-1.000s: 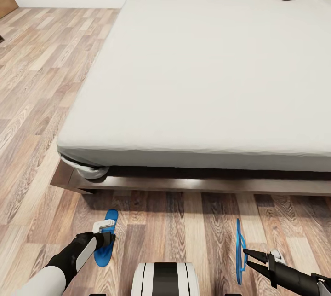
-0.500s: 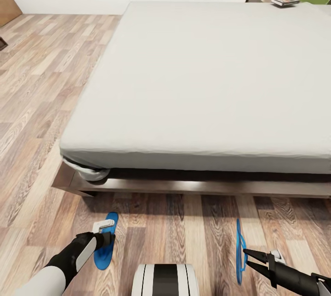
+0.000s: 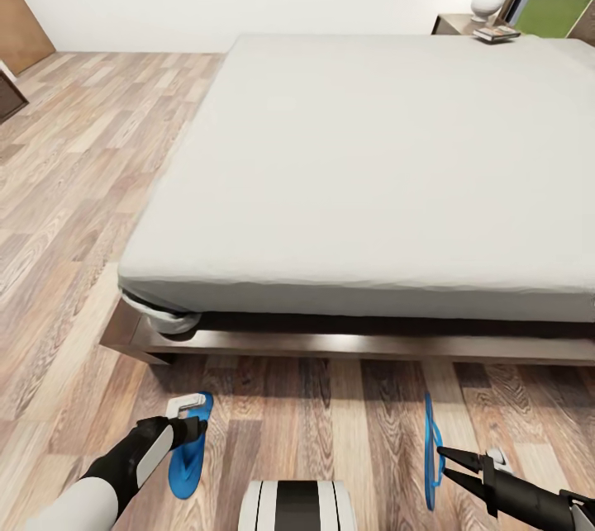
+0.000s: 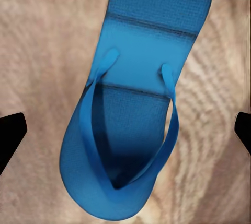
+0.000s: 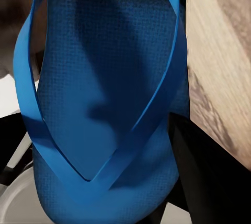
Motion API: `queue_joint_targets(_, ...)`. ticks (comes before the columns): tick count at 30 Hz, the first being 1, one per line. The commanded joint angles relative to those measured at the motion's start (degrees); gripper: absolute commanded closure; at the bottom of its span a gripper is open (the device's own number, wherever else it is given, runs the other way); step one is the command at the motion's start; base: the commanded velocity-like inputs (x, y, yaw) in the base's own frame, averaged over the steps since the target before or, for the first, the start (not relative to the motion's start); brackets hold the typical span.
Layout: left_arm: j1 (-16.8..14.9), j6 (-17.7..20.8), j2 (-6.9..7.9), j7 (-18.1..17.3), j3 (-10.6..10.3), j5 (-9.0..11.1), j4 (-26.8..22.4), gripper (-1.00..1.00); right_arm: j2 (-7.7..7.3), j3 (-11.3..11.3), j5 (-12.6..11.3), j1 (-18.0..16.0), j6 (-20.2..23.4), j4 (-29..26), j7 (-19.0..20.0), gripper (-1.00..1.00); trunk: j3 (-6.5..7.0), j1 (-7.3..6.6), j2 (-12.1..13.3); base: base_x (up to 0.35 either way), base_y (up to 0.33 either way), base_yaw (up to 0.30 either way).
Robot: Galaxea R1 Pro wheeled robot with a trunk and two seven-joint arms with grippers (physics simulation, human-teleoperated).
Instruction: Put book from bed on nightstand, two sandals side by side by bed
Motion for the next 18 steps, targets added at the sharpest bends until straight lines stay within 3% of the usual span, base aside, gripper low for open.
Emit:
queue_joint_targets(1, 0.0, 0.3, 0.07, 0.5, -0.4, 0.6, -0.1, -1.00, 0.00, 0.0, -0.1, 0.0, 0.5, 0.0, 0.0, 1.00, 0.19, -0.03, 0.0, 0.000, 0.000, 0.000)
queue_joint_targets(7, 0.0, 0.3, 0.07, 0.4, -0.4, 0.6, -0.1, -1.00, 0.00, 0.0, -0.1, 0.0, 0.5, 0.0, 0.0, 1.00, 1.52, -0.19, 0.1, 0.000, 0.000, 0.000)
queue_joint_targets(12, 0.0, 0.4, 0.16, -1.5, -0.4, 0.8, -0.2, -1.00, 0.07, 0.0, 0.0, 0.0, 0.4, 0.0, 0.0, 1.00, 1.52, -0.19, 0.1, 0.000, 0.000, 0.000)
queue_joint_targets(15, 0.0, 0.6, 0.74, -11.1, -0.2, 1.0, -0.2, -1.00, 0.13, 0.0, 0.1, 0.0, 0.3, 0.0, -0.1, 1.00, 1.52, -0.19, 0.1, 0.000, 0.000, 0.000)
queue_joint_targets(16, 0.0, 1.3, 1.71, -17.3, -0.1, 1.0, -0.2, -1.00, 0.13, 0.0, 0.1, 0.0, 0.3, 0.0, -0.2, 1.00, 1.52, -0.19, 0.1, 0.000, 0.000, 0.000)
queue_joint_targets(18, 0.0, 2.8, 3.20, -25.3, 0.0, 1.0, -0.2, -1.00, 0.16, 0.0, 0.1, 0.0, 0.2, 0.0, -0.2, 1.00, 1.52, -0.19, 0.1, 0.000, 0.000, 0.000)
